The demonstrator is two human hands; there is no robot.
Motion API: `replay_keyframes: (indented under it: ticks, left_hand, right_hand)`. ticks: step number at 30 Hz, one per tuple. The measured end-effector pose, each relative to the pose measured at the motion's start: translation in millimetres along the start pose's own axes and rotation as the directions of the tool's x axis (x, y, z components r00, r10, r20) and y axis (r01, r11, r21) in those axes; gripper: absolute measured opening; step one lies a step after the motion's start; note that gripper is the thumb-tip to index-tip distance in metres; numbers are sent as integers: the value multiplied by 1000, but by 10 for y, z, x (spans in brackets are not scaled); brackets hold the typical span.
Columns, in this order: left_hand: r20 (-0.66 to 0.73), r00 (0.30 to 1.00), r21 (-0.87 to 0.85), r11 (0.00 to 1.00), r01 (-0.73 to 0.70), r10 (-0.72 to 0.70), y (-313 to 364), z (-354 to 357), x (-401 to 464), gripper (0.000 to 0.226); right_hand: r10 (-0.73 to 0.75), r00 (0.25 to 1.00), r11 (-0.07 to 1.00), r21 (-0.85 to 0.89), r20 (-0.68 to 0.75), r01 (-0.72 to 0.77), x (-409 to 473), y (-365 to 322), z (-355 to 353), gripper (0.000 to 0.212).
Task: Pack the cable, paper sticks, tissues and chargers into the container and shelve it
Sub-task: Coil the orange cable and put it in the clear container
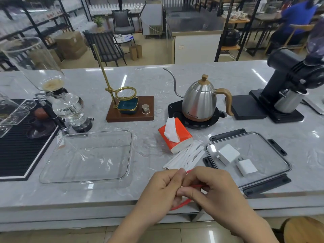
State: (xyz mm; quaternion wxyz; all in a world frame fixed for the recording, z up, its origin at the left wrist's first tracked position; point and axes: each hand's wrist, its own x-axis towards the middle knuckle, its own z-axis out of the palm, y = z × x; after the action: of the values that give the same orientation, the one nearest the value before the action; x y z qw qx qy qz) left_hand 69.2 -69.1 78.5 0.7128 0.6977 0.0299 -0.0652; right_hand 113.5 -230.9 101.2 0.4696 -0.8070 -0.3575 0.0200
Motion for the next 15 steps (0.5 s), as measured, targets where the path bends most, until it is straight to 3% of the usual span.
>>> replay_keyframes:
  ticks: [9,15]
  left_hand:
    - [-16,987,-137,978,157,-161,28,-65,-19,52]
    - [-40,985,-234,960,156,-170,-4,-68,17,49]
  right_hand:
    - [-34,976,999,-42,-213,26,21,55,-142,10]
    - [-24,970,999,-35,-241,16,18,64,-133,9]
